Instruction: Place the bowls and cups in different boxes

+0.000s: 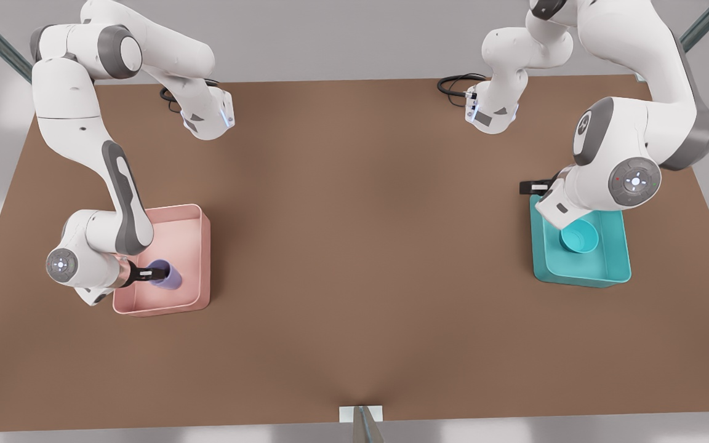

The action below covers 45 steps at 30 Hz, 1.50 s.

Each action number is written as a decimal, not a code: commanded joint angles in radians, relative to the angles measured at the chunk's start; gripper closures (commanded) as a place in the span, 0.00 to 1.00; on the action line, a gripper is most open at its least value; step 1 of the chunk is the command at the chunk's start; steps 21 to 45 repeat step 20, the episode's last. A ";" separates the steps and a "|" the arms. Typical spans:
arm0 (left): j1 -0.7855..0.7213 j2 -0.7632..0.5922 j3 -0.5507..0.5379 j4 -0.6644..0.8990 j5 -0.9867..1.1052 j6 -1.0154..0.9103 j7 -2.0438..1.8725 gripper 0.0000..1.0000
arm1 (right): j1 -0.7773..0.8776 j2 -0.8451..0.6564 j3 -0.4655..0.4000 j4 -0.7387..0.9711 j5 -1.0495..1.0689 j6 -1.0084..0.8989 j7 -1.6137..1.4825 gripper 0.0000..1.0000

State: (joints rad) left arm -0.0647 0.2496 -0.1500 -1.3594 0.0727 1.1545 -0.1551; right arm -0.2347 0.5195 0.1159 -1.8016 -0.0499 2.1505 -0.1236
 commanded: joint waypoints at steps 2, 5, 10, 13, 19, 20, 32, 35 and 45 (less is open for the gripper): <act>0.000 -0.001 0.000 0.000 0.002 -0.003 0.006 0.00 | 0.000 -0.006 0.002 0.001 0.018 -0.003 -0.126 0.00; -0.001 -0.001 0.000 0.002 0.002 -0.003 0.006 0.00 | 0.000 -0.033 0.005 0.001 0.018 -0.023 -0.130 0.00; -0.001 0.000 0.000 0.002 0.004 -0.003 0.006 0.00 | 0.000 -0.214 0.008 0.044 0.044 -0.326 -0.131 0.00; -0.001 0.000 0.000 0.002 0.006 -0.001 0.006 0.00 | 0.008 -0.380 0.008 0.140 0.051 -0.598 -0.055 0.00; 0.012 0.007 0.000 0.002 0.004 0.001 0.006 0.00 | 0.018 -0.446 0.010 0.292 0.048 -0.758 0.059 0.00; 0.012 0.007 0.000 0.002 0.006 0.001 0.006 0.00 | 0.018 -0.447 0.010 0.292 0.048 -0.759 0.058 0.00; 0.012 0.007 0.000 0.002 0.006 0.001 0.006 0.00 | 0.018 -0.447 0.010 0.292 0.048 -0.759 0.058 0.00; 0.012 0.007 0.000 0.002 0.006 0.001 0.006 0.00 | 0.018 -0.447 0.010 0.292 0.048 -0.759 0.058 0.00; 0.012 0.007 0.000 0.002 0.006 0.001 0.006 0.00 | 0.018 -0.447 0.010 0.292 0.048 -0.759 0.058 0.00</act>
